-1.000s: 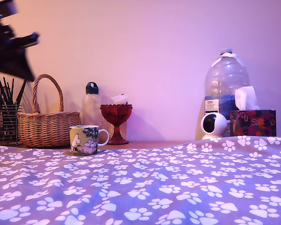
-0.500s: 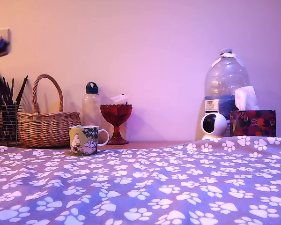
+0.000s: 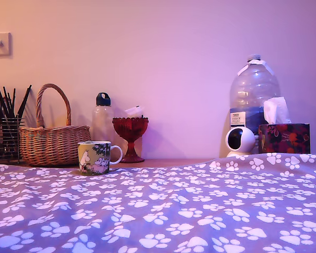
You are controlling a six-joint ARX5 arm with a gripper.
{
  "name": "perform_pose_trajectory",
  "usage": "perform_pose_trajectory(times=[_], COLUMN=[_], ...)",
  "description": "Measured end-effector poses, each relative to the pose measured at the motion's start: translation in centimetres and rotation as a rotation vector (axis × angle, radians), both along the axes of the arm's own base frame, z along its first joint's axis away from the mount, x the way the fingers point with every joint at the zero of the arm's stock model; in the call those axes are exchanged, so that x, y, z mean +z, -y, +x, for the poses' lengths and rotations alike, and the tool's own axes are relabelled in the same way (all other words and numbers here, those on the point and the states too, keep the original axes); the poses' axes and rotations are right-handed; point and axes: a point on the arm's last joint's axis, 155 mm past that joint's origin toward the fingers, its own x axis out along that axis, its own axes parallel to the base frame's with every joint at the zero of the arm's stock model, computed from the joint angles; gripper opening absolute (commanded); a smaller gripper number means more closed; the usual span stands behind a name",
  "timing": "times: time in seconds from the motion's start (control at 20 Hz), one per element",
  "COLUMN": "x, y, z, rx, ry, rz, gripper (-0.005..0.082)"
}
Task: Pick the coffee capsule and then drop it inside the coffee cup in front of you
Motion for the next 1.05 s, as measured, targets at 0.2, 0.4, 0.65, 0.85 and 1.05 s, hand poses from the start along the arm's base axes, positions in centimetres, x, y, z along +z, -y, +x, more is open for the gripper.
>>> perform_pose_trajectory(times=[0.2, 0.4, 0.65, 0.85, 1.05], x=[0.3, 1.7, 2.6, 3.5, 4.1], y=[0.0, -0.1, -0.2, -1.0, -1.1], z=[-1.6, -2.8, -4.2, -5.2, -5.9], rx=[0.007, 0.008, 0.014, 0.054, 0.057], ry=[0.063, 0.121, 0.155, 0.200, 0.231], rz=[-0.040, -0.059, -0.060, -0.057, -0.058], gripper=[0.0004, 0.0004, 0.0004, 0.0004, 0.0004])
